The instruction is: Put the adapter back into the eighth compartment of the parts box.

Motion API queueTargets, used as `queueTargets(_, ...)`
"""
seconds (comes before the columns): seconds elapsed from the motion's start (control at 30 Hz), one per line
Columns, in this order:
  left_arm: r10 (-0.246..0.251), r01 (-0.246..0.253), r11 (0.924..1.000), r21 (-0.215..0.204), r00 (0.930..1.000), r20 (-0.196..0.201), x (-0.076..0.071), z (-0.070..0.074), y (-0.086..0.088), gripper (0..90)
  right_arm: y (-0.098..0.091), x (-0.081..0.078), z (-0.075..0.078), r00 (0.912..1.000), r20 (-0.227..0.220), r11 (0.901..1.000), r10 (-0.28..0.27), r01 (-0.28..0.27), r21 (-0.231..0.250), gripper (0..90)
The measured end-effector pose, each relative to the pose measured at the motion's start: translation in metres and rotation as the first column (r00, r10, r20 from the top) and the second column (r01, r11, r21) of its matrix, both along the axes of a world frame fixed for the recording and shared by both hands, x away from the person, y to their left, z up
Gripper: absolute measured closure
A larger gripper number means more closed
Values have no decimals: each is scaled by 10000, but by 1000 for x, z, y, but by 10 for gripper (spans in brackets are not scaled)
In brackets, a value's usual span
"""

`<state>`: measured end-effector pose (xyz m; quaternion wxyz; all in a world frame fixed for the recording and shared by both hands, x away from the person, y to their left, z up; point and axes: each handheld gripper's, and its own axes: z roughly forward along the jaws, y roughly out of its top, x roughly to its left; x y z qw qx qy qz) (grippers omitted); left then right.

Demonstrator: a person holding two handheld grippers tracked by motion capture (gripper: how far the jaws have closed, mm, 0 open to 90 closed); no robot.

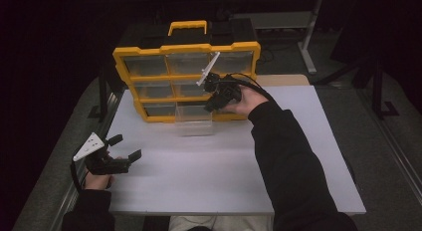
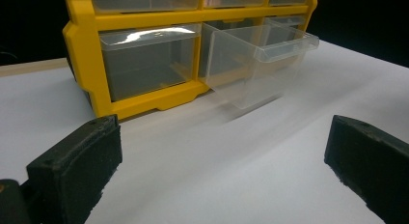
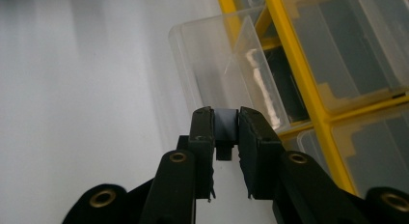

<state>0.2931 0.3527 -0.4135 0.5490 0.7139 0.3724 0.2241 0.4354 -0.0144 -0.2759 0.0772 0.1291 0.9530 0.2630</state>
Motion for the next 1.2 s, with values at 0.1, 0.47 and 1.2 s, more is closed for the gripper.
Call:
queueTargets(0.1,0,0,10000,-12,10000,-3,0,0,0,0,5,2,2,10000,30,10000,50,-50,-49,747)
queueTargets(0.47,14,-14,10000,-88,10000,17,0,0,1,0,19,12,0,9999,11,9999,139,-139,62,747)
queueTargets(1.2,19,-19,9999,-136,10000,50,0,1,1,0,43,24,-24,9998,19,9996,208,-208,194,747)
